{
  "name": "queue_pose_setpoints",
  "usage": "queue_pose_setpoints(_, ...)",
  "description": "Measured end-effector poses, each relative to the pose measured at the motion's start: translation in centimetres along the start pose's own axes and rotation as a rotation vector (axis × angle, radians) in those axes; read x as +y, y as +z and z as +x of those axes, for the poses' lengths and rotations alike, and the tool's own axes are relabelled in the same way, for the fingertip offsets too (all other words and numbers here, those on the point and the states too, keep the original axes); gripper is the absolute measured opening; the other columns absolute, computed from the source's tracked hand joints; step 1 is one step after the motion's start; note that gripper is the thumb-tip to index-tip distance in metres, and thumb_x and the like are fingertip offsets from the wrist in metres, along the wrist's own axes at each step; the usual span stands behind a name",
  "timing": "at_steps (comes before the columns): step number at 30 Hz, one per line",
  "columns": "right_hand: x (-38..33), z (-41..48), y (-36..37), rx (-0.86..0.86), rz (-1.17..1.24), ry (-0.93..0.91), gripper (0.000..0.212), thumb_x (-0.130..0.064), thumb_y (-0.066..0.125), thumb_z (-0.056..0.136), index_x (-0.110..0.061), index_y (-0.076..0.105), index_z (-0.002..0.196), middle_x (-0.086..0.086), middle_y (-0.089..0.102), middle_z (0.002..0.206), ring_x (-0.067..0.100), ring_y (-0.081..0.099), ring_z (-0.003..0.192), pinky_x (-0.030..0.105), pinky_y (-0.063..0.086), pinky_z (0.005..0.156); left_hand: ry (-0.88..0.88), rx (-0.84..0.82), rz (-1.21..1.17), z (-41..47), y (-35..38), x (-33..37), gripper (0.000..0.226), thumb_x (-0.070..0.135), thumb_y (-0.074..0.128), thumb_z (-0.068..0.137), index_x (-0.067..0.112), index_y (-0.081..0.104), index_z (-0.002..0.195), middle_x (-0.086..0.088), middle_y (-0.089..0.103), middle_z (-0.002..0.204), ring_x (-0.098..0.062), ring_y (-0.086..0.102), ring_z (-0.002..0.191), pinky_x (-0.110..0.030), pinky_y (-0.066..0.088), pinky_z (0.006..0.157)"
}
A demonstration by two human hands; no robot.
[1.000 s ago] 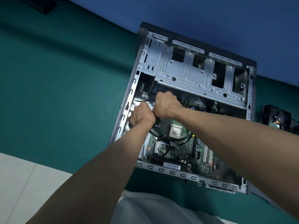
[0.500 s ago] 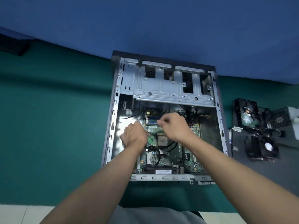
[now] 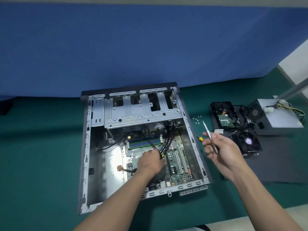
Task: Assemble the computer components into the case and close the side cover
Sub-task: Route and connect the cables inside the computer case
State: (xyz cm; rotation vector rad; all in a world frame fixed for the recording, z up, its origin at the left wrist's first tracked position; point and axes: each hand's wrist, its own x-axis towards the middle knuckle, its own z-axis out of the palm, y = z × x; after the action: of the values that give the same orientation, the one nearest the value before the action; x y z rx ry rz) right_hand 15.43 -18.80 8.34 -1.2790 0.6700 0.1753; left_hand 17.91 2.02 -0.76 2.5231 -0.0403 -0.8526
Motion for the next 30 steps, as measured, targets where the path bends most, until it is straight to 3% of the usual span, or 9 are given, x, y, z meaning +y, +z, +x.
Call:
queue_pose_setpoints(3, 0.9, 1.6, -2.4, 0.039, -0.010, 0.025, 0.012, -0.013, 0.042, 0.102, -0.008, 0.052, 0.102, 0.005, 0.065, 0.067, 0.013, 0.053, 0.052, 0.025, 0.040, 0.050, -0.066, -0.066, -0.050, 0.4, 0.7, 0.8, 0.028, 0.036, 0.057, 0.096, 0.015, 0.051, 0.113, 0.000, 0.060, 0.093, -0.020, 0.061, 0.087, -0.036, 0.052, 0.078)
queue_pose_setpoints(7, 2.7, 3.6, -5.2, 0.076, -0.075, 0.065, 0.009, -0.001, 0.042, 0.099, -0.008, 0.045, 0.096, 0.013, 0.061, 0.075, 0.019, 0.057, 0.058, 0.027, 0.048, 0.056, -0.159, -0.010, -0.052, 0.6, 1.4, 2.1, 0.025, 0.035, 0.057, 0.096, 0.015, 0.050, 0.108, 0.004, 0.058, 0.080, -0.009, 0.057, 0.067, -0.025, 0.046, 0.058)
queue_pose_setpoints(10, 4.6, 5.2, -6.7, 0.083, -0.295, 0.104, 0.015, 0.007, 0.049, 0.091, -0.007, 0.045, 0.094, 0.012, 0.055, 0.072, 0.019, 0.049, 0.057, 0.029, 0.038, 0.055, -0.222, -0.028, -0.084, 0.9, 1.6, 2.8, 0.024, 0.035, 0.057, 0.096, 0.014, 0.049, 0.106, 0.000, 0.062, 0.085, -0.012, 0.062, 0.071, -0.025, 0.053, 0.062)
queue_pose_setpoints(13, 6.3, 6.9, -7.2, 0.060, -0.601, 0.078, 0.012, -0.002, 0.059, 0.087, -0.011, 0.051, 0.085, 0.007, 0.054, 0.068, 0.023, 0.048, 0.062, 0.031, 0.034, 0.058, -0.293, -0.040, -0.261, 1.5, 1.5, 3.5, 0.025, 0.031, 0.058, 0.095, 0.012, 0.052, 0.110, -0.006, 0.065, 0.088, -0.019, 0.067, 0.077, -0.032, 0.059, 0.071)
queue_pose_setpoints(16, 7.0, 8.2, -6.6, 0.088, -0.866, 0.005, 0.014, -0.012, 0.062, 0.086, -0.015, 0.055, 0.075, 0.009, 0.064, 0.079, 0.029, 0.058, 0.079, 0.029, 0.041, 0.065, -0.308, 0.036, -0.332, 1.6, 0.9, 4.2, 0.026, 0.028, 0.057, 0.096, 0.010, 0.058, 0.114, -0.002, 0.064, 0.082, -0.008, 0.059, 0.058, -0.013, 0.045, 0.043)
queue_pose_setpoints(18, 7.4, 9.1, -6.1, 0.100, -0.920, -0.008, 0.014, -0.015, 0.061, 0.088, -0.014, 0.056, 0.075, 0.014, 0.066, 0.085, 0.033, 0.060, 0.084, 0.035, 0.049, 0.072, -0.298, 0.163, -0.310, 1.5, 0.2, 4.2, 0.025, 0.027, 0.058, 0.096, 0.010, 0.062, 0.113, 0.000, 0.066, 0.082, -0.006, 0.054, 0.053, -0.017, 0.040, 0.039)
queue_pose_setpoints(22, 8.1, 10.3, -5.5, 0.115, -0.997, -0.008, 0.008, -0.022, 0.062, 0.089, -0.018, 0.057, 0.083, 0.013, 0.066, 0.094, 0.034, 0.060, 0.089, 0.037, 0.051, 0.076, -0.274, 0.463, -0.198, 0.7, -2.7, 3.3, 0.020, 0.025, 0.059, 0.096, 0.011, 0.066, 0.108, 0.007, 0.065, 0.080, -0.004, 0.055, 0.057, -0.011, 0.041, 0.045)
queue_pose_setpoints(25, 8.7, 10.8, -5.4, 0.110, -1.053, -0.013, 0.014, -0.026, 0.063, 0.089, -0.017, 0.061, 0.099, 0.011, 0.065, 0.101, 0.034, 0.060, 0.093, 0.036, 0.047, 0.074, -0.376, 0.612, -0.080, -0.1, -5.5, 1.9, 0.018, 0.025, 0.057, 0.097, 0.016, 0.064, 0.111, -0.003, 0.070, 0.089, -0.019, 0.063, 0.071, -0.030, 0.053, 0.063)
queue_pose_setpoints(30, 9.2, 11.1, -5.5, 0.120, -1.092, -0.035, 0.011, -0.027, 0.064, 0.089, -0.019, 0.057, 0.091, 0.010, 0.063, 0.096, 0.031, 0.055, 0.083, 0.036, 0.046, 0.071, -0.496, 0.366, 0.206, -0.3, -5.7, 1.7, 0.039, 0.019, 0.062, 0.088, 0.011, 0.049, 0.124, -0.010, 0.060, 0.118, -0.029, 0.055, 0.110, -0.045, 0.042, 0.099)
